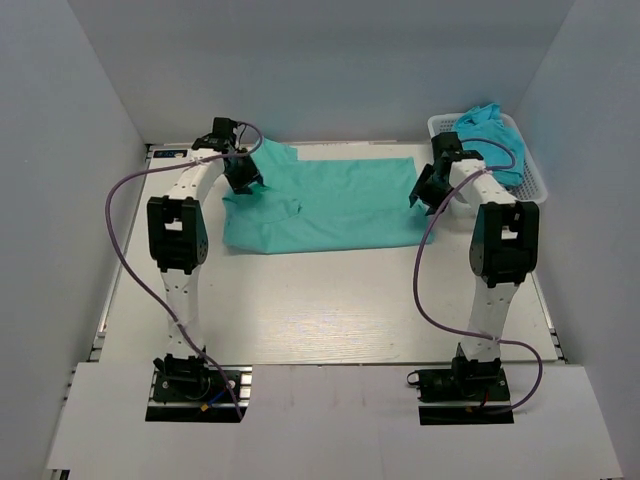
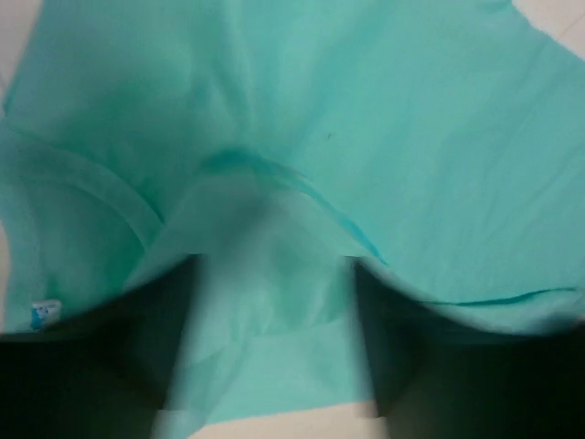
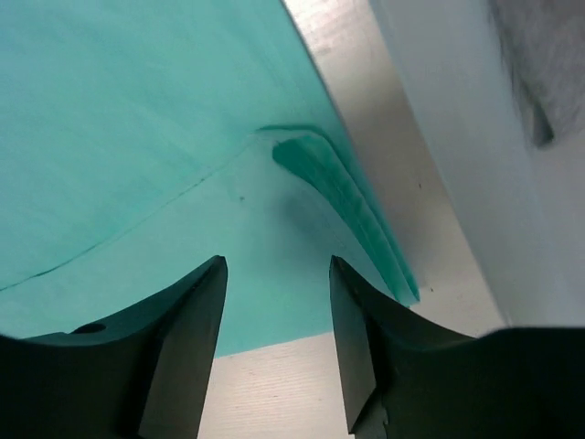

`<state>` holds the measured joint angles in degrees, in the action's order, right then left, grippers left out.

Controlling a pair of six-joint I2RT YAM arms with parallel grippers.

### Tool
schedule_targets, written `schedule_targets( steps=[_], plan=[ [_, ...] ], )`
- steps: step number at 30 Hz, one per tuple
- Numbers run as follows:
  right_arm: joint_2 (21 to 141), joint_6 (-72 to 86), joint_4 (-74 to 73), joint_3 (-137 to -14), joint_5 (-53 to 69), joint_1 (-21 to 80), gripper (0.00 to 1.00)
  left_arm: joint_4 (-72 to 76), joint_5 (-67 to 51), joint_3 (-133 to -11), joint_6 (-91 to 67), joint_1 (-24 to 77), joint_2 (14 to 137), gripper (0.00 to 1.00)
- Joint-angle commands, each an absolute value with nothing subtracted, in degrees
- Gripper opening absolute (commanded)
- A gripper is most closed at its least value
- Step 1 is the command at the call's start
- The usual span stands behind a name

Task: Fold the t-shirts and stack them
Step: Fold the flattened tshirt in 1/3 of the way

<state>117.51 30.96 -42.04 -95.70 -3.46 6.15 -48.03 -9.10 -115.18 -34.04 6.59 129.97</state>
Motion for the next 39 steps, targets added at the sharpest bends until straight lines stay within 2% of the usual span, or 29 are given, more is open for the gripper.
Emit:
schedule_targets(
  steps=[1, 4, 8, 9, 10, 12, 17, 21, 27, 33, 35, 39],
  plan=[
    [116.46, 29.45, -40.25, -100.63, -2.29, 6.06, 0.55, -46.49, -8.53, -120.75, -33.66, 5.63, 129.55, 0.99],
    [114.62, 27.51, -39.90, -101.25, -1.67, 6.42, 0.65, -47.02, -9.40, -123.57, -33.05, 5.62, 128.94, 1.00],
    [109.79, 26.02, -36.92, -96.16, 3.06, 6.85, 0.75, -45.88, -9.40, -117.45, -32.52, 5.62, 123.24, 1.00],
    [108.04, 25.75, -35.96, -91.11, 4.64, 6.94, 0.79, -45.18, -10.10, -115.68, -32.52, 5.62, 122.00, 1.00],
    [107.41, 25.75, -32.90, -89.40, 6.14, 7.12, 0.87, -44.65, -10.11, -112.10, -32.52, 6.32, 120.08, 1.00],
    [106.08, 26.01, -31.47, -84.93, 7.73, 7.38, 0.87, -44.65, -11.50, -108.48, -32.00, 7.12, 118.66, 1.00],
    [108.54, 26.54, -27.69, -82.70, 10.29, 8.00, 0.90, -37.71, -17.66, -90.19, -33.13, 7.73, 116.02, 1.00],
    [110.92, 26.02, -26.63, -81.83, 6.08, 8.17, 0.90, -37.71, -14.52, -82.46, -34.27, 7.73, 115.22, 1.00],
    [109.69, 25.66, -25.05, -72.87, 2.64, 8.43, 0.90, -32.09, -13.36, -68.31, -34.28, 6.68, 107.59, 1.00],
    [99.15, 26.54, -21.36, -51.35, 5.01, 10.45, 0.90, -35.24, -9.49, -53.57, -36.47, 8.00, 97.14, 1.00],
    [92.74, 26.72, -21.53, -44.52, 7.11, 11.86, 0.89, -36.03, -10.02, -47.76, -37.00, 8.00, 89.68, 1.00],
    [81.40, 26.98, -22.06, -36.58, 11.51, 14.85, 0.87, -39.63, -9.49, -43.60, -37.00, 8.00, 77.21, 1.00]
  ],
)
